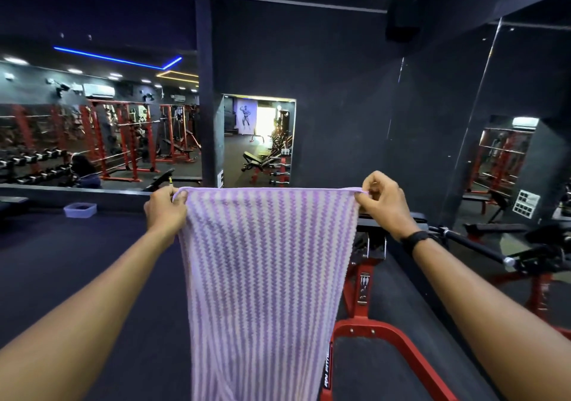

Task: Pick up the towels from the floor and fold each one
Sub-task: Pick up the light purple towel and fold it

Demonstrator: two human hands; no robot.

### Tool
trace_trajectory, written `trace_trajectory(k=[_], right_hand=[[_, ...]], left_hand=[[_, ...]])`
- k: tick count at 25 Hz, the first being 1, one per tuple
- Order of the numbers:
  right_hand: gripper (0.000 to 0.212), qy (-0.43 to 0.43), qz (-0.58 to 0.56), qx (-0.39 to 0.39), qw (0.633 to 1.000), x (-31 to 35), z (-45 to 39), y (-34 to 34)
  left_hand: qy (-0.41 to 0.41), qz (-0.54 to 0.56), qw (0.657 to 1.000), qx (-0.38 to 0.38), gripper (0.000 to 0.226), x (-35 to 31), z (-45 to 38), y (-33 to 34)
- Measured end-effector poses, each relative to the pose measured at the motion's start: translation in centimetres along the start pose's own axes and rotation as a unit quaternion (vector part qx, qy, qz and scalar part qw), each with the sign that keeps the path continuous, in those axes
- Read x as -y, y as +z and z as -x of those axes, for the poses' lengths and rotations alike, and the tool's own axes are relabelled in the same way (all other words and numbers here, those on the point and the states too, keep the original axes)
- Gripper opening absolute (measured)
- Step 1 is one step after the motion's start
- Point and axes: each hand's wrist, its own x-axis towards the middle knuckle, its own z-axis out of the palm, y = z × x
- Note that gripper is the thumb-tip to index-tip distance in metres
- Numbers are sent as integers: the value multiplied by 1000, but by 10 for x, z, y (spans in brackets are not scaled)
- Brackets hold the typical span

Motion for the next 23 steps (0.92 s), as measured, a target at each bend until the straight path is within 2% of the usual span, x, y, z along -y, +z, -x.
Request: trace_trajectory(k=[2,4,6,8,10,12,13,14,16,17,18,20,21,22,23], right_hand=[[13,10,-55,-15,998,0,-1,5],[10,19,-65,-17,998,-1,-1,11],[14,41,-74,-13,996,-3,0,14],[14,80,-94,24,992,-8,2,14],[13,106,-84,119,984,-12,12,11],[10,120,-72,238,961,-11,22,0],[10,124,-76,274,951,-6,21,-9],[11,123,-97,275,948,3,16,-19],[12,117,-203,152,960,17,-7,-38],[15,113,-270,109,950,23,-18,-46],[22,115,-288,125,943,25,-23,-45],[29,145,-237,210,937,16,0,-26],[26,162,-228,210,937,2,12,-14],[25,172,-243,177,938,-9,25,-5],[34,180,-265,134,938,-19,35,0]], left_hand=[[-35,45,998,11,35,-2,-1,4],[-49,85,995,34,31,-4,-1,13],[-31,110,992,50,32,-4,2,20],[16,92,991,93,33,-4,5,19],[58,43,975,209,27,4,7,17],[34,4,930,366,25,5,10,10],[15,13,911,412,24,-3,10,7],[5,69,908,412,22,-14,8,5],[2,284,919,275,15,-42,3,0],[7,375,898,229,16,-55,0,-3],[25,397,885,241,23,-64,0,-2],[38,297,892,338,30,-60,16,6],[34,253,899,356,24,-48,20,13],[31,238,911,335,14,-33,21,18],[22,234,926,296,9,-20,21,19]])
